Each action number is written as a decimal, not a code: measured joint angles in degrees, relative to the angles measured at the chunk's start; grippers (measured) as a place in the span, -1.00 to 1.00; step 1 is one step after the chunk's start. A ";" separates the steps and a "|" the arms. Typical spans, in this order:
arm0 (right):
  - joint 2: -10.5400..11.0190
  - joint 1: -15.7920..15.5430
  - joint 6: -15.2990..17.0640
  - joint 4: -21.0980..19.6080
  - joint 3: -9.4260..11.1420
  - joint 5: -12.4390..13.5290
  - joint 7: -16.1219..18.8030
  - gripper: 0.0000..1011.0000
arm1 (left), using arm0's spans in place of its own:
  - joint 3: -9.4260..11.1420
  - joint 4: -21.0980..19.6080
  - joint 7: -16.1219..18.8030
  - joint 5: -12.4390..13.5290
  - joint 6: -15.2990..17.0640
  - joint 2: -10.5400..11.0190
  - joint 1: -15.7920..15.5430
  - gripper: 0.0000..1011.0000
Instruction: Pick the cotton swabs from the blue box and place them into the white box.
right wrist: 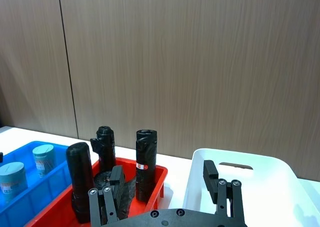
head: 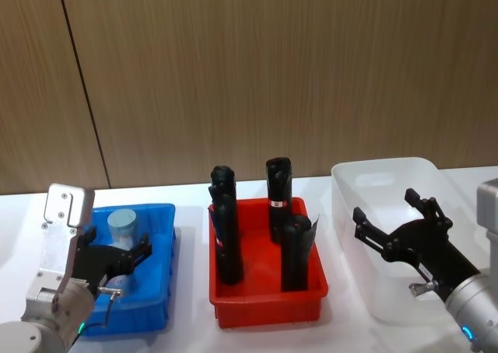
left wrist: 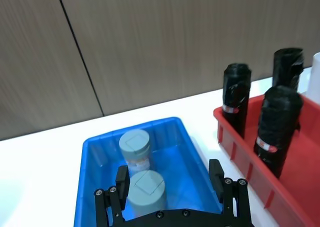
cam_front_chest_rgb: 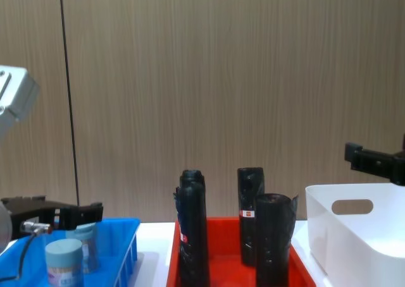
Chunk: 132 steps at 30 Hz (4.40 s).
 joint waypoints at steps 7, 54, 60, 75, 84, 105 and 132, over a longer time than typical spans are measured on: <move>0.00 0.00 0.00 0.00 0.00 0.00 0.00 0.98 | -0.52 2.36 0.34 -0.79 1.95 -0.71 -1.18 0.99; 0.00 0.00 0.00 0.00 0.00 0.00 0.00 0.98 | -2.50 18.69 -6.76 -3.02 5.90 -4.61 -9.53 0.99; 0.00 0.00 0.00 0.00 0.00 0.00 0.00 0.98 | -2.39 20.52 -7.56 -2.34 6.22 -5.09 -10.53 0.99; 0.00 0.00 0.00 0.00 0.00 0.00 0.00 0.98 | -1.93 26.42 -10.80 0.14 5.61 -6.61 -13.88 0.97; 0.00 0.00 0.00 0.00 0.00 0.00 0.00 0.98 | -1.67 28.96 -12.23 1.72 4.45 -7.29 -15.39 0.58; 0.00 0.00 0.00 0.00 0.00 0.00 0.00 0.98 | -1.48 24.38 -11.63 5.14 1.10 -6.73 -14.07 0.33; 0.00 0.00 0.00 0.00 0.00 0.00 0.00 0.98 | -3.20 8.70 -27.48 2.24 -5.29 -1.87 -8.77 0.33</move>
